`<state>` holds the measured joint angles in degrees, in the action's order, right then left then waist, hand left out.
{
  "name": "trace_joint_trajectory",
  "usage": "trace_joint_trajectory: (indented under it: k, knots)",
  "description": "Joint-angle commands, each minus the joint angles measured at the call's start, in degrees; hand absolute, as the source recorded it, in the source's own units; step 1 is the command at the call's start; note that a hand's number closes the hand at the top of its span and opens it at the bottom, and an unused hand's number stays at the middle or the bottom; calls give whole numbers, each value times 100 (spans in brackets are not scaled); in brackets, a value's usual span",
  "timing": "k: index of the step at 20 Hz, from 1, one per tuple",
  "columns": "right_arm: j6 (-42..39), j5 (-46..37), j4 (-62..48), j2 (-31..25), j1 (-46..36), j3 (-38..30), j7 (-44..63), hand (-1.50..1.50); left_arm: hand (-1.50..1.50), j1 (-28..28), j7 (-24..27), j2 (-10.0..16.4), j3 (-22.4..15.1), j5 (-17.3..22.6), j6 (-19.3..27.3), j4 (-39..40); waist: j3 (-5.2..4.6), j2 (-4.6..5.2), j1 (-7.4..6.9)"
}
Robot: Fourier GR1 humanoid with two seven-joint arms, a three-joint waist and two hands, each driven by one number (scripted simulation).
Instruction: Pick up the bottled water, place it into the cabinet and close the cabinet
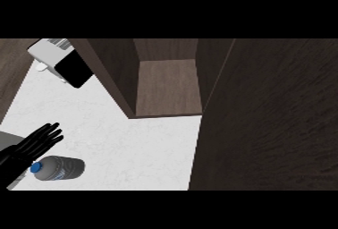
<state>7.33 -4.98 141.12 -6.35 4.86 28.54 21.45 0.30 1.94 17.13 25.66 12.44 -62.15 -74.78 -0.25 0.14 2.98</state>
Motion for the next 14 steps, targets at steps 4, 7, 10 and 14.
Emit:
trace_joint_trajectory:
  k: [4, 7, 10, 14]
  knots:
    - [156, -333, 580, -121, 150, 42, 254, -150, -150, -306, 1750, -122, -192, -1223, -247, 1109, -18, -6, -99]
    - [202, -424, 331, -121, 131, 179, 93, -150, -150, -530, 2285, -168, -428, -1687, 144, 1487, -19, 2, -82]
    - [324, -361, 482, -143, 69, 39, 291, -150, -150, -805, 2738, -83, -509, -1845, 456, 2067, -16, 12, -68]
    - [309, -381, 521, -278, 184, 218, 230, -150, -150, -1024, 3352, 101, -662, -1928, 602, 2577, -10, 4, -83]
